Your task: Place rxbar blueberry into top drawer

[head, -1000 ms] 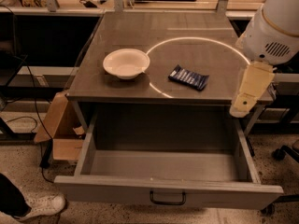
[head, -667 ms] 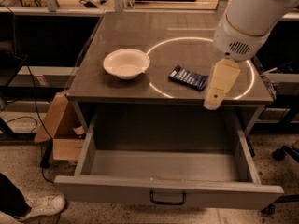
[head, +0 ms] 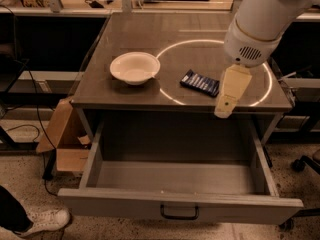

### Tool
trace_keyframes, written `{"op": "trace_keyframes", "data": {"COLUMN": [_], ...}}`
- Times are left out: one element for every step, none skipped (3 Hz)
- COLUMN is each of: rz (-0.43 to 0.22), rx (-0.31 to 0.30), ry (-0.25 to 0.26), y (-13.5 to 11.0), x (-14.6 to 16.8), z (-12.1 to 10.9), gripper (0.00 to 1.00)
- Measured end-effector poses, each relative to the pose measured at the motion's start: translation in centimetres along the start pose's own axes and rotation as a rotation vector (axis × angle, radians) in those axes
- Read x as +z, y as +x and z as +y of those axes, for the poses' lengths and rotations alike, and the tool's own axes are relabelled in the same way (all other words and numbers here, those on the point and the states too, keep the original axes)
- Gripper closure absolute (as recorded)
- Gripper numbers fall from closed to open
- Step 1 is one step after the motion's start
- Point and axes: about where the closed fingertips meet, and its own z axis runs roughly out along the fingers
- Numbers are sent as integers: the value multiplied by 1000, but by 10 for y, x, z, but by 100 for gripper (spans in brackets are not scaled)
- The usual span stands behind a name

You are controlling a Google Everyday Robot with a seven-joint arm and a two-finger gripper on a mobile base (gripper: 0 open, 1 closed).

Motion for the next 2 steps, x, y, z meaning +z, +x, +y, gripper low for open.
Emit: {"op": "trace_keyframes", "data": {"rz": [6,20], "rx": [44,76], "ry": [-29,-72], "y": [0,3], "x": [22,49], "z": [-15,-23], "gripper": [0,0]}}
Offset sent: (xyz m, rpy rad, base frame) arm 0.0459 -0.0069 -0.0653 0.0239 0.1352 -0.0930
